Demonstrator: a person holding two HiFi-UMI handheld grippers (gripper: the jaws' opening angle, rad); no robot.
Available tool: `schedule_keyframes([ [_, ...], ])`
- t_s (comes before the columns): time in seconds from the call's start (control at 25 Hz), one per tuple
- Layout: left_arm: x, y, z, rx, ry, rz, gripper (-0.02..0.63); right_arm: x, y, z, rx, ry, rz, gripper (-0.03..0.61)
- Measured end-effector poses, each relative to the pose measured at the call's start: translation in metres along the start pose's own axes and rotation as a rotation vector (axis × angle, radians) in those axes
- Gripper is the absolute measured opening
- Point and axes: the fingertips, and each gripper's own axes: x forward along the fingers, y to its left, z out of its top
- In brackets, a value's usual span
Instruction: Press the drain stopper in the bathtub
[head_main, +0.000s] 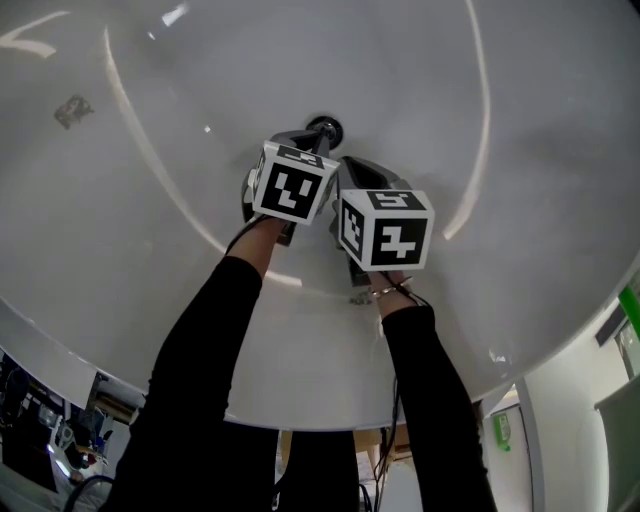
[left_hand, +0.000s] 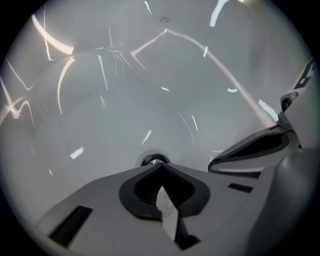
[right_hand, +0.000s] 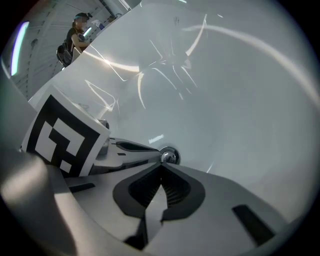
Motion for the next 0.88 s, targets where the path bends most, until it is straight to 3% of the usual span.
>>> schedule_keyframes([
  [0.88, 0.036, 0.003, -0.016, -0.033, 0.046, 0.002, 0.005, 0.014, -0.011, -0.012, 0.005, 0.033, 0.015, 0.002],
])
